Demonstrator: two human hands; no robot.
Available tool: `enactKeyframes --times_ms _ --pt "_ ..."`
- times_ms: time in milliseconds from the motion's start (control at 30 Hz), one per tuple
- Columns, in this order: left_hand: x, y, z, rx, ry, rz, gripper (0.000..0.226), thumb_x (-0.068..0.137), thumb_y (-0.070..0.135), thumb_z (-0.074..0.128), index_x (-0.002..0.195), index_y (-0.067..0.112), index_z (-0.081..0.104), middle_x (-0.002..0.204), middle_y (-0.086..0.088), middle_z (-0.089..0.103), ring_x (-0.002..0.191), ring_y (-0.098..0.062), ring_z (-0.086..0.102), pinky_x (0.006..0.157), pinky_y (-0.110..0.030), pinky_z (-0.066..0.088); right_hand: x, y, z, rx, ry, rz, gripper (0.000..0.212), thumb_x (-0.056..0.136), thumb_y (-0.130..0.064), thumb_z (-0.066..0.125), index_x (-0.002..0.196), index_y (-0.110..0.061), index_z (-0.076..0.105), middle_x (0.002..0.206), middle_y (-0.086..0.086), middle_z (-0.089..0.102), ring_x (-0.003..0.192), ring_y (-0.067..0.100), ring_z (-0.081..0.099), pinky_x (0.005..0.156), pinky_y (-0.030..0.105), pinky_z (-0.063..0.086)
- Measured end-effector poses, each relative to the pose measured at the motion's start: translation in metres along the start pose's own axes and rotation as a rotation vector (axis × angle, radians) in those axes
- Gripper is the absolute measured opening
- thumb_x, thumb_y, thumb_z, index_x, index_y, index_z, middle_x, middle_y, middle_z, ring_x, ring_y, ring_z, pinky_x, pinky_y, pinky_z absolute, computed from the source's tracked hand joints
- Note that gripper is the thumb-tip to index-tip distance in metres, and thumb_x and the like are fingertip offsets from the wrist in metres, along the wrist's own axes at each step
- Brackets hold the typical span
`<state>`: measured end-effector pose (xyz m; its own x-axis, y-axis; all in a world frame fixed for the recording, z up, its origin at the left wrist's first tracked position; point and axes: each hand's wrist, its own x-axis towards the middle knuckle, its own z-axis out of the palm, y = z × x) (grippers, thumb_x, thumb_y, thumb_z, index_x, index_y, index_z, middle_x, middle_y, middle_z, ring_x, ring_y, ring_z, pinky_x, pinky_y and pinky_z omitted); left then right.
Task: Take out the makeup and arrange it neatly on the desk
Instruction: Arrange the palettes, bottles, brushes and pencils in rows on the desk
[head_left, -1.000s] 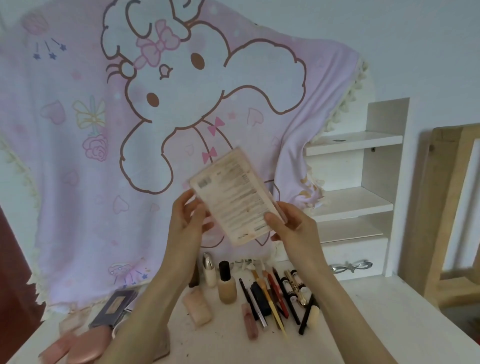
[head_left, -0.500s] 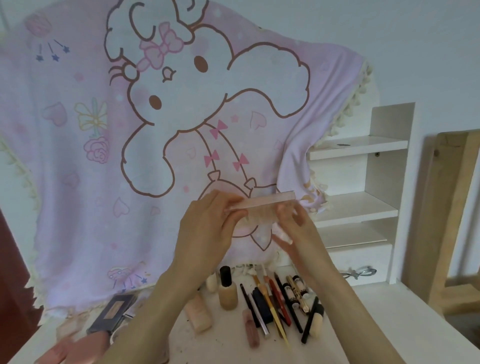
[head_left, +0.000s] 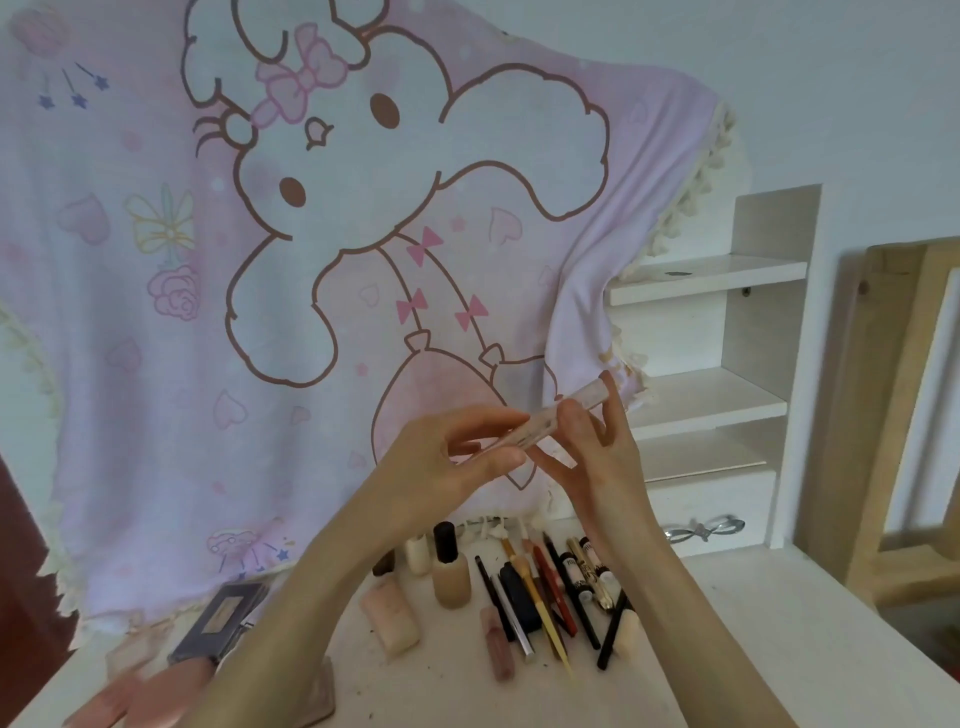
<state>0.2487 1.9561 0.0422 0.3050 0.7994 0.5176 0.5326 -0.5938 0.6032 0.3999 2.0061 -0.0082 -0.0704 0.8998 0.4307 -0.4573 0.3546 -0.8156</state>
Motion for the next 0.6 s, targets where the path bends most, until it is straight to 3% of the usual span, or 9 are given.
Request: enactKeyframes --times_ms 133,233,333,433,467,533,600 --pt "0.001 -0.004 0.005 0.039 -0.059 0.014 0.027 0.089 0.029 0.057 0.11 0.045 0.06 0.1 0.033 0.064 0.097 0.014 0.057 0.078 0.002 0.038 -0.002 0.004 -0.015 -0.079 -0.013 -0.015 0.119 0.051 -0.057 0.078 0.148 -0.038 0.012 0.14 0.005 0.046 0.118 0.017 0.057 0.101 0.045 0.045" --pt "0.006 -0.003 0.018 0.188 -0.105 0.049 0.032 0.093 0.029 0.051 0.118 0.049 0.049 0.105 0.03 0.062 0.096 0.014 0.056 0.082 -0.003 0.041 -0.005 0.006 -0.028 -0.054 -0.005 -0.003 0.121 0.051 -0.057 0.082 0.148 -0.035 0.015 0.138 0.008 0.048 0.117 0.019 0.058 0.1 0.046 0.045" --pt "0.011 -0.006 0.033 0.283 -0.08 0.091 0.034 0.096 0.025 0.044 0.124 0.045 0.037 0.105 0.008 0.068 0.073 -0.001 0.061 0.067 -0.014 0.049 -0.013 0.008 -0.047 -0.078 -0.016 -0.023 0.104 0.065 -0.052 0.078 0.148 -0.029 0.019 0.134 0.004 0.054 0.117 0.018 0.058 0.099 0.046 0.046" --pt "0.016 -0.005 0.05 0.314 -0.122 0.143 0.033 0.097 0.024 0.042 0.121 0.046 0.034 0.093 0.011 0.065 0.059 0.008 0.057 0.06 -0.016 0.049 -0.023 0.011 -0.071 -0.044 -0.002 0.016 0.1 0.068 -0.046 0.074 0.148 -0.021 0.02 0.137 0.01 0.051 0.12 0.022 0.055 0.098 0.047 0.046" --pt "0.018 -0.004 0.057 0.313 -0.153 0.148 0.032 0.098 0.025 0.04 0.123 0.045 0.035 0.092 0.012 0.065 0.06 0.01 0.057 0.06 -0.018 0.051 -0.027 0.012 -0.081 -0.001 0.004 0.045 0.099 0.069 -0.045 0.074 0.148 -0.018 0.02 0.136 0.013 0.05 0.121 0.024 0.055 0.098 0.048 0.046" --pt "0.027 -0.004 0.075 0.309 -0.179 0.118 0.033 0.098 0.029 0.036 0.129 0.035 0.044 0.096 0.003 0.069 0.069 -0.001 0.064 0.067 -0.03 0.054 -0.037 0.015 -0.102 0.086 -0.001 0.1 0.091 0.071 -0.043 0.075 0.144 -0.016 0.028 0.128 0.011 0.057 0.117 0.024 0.057 0.091 0.043 0.051" --pt "0.04 -0.008 0.096 0.315 -0.18 0.061 0.037 0.098 0.029 0.034 0.129 0.021 0.051 0.108 -0.004 0.069 0.085 -0.013 0.066 0.078 -0.027 0.051 -0.048 0.02 -0.124 0.147 -0.002 0.148 0.077 0.07 -0.043 0.077 0.134 -0.02 0.042 0.117 0.006 0.064 0.112 0.023 0.061 0.083 0.035 0.054"
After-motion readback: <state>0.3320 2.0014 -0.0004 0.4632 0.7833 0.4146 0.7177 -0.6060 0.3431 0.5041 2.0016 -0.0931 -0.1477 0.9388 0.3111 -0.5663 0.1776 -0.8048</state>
